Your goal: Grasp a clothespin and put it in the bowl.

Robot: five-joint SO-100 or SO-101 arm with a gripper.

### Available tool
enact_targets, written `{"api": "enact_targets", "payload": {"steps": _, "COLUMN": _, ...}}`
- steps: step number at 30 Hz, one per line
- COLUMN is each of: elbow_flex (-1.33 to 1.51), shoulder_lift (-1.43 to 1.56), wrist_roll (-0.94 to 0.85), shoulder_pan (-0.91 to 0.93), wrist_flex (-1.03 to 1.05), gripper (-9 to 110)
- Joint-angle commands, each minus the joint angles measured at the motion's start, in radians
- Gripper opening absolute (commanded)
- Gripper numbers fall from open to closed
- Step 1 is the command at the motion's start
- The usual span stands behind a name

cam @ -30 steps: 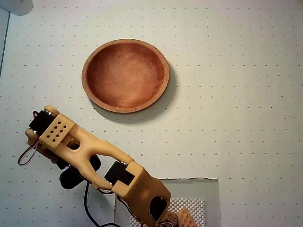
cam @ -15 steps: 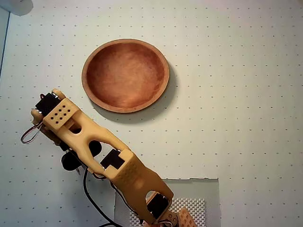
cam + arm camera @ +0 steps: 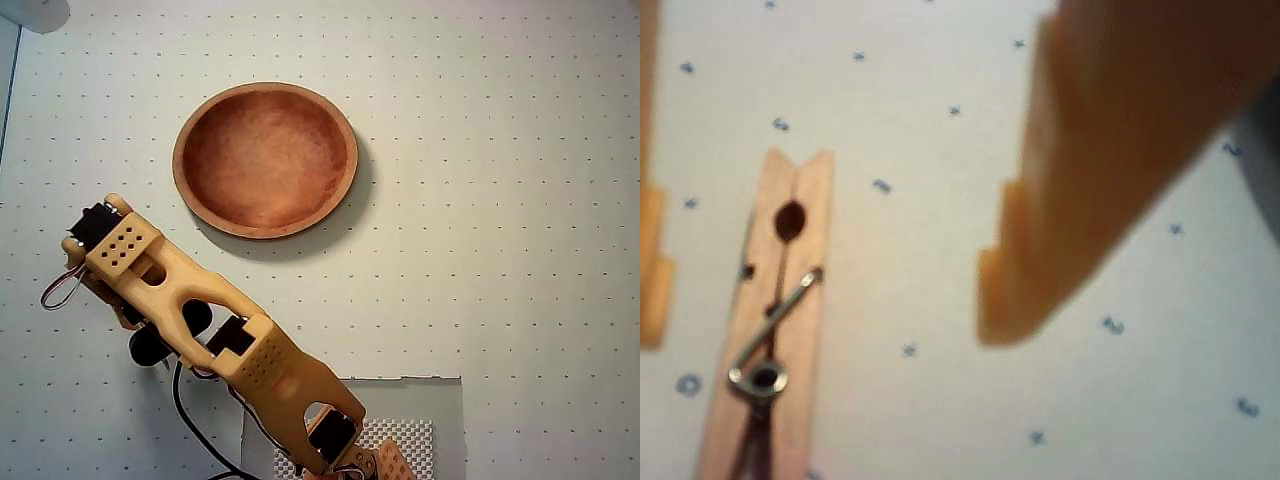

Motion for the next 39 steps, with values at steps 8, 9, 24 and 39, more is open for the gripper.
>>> {"api": "enact_targets", "payload": {"steps": 8, "elbow_flex": -0.135, "shoulder_lift": -0.055, "wrist_roll": 0.015, "shoulder_pan": -0.021, "wrist_flex": 0.029, "gripper": 21}}
{"api": "enact_targets", "payload": {"steps": 9, "elbow_flex": -0.152, "shoulder_lift": -0.074, "wrist_roll": 0.028, "shoulder_pan": -0.021, "wrist_flex": 0.031, "gripper": 21}}
{"api": "enact_targets", "payload": {"steps": 24, "elbow_flex": -0.256, "shoulder_lift": -0.204, "wrist_roll": 0.038, "shoulder_pan": 0.066, "wrist_flex": 0.026, "gripper": 21}}
{"api": "enact_targets", "payload": {"steps": 39, "elbow_flex": -0.258, "shoulder_lift": -0.245, "wrist_roll": 0.031, "shoulder_pan": 0.064, "wrist_flex": 0.023, "gripper": 21}}
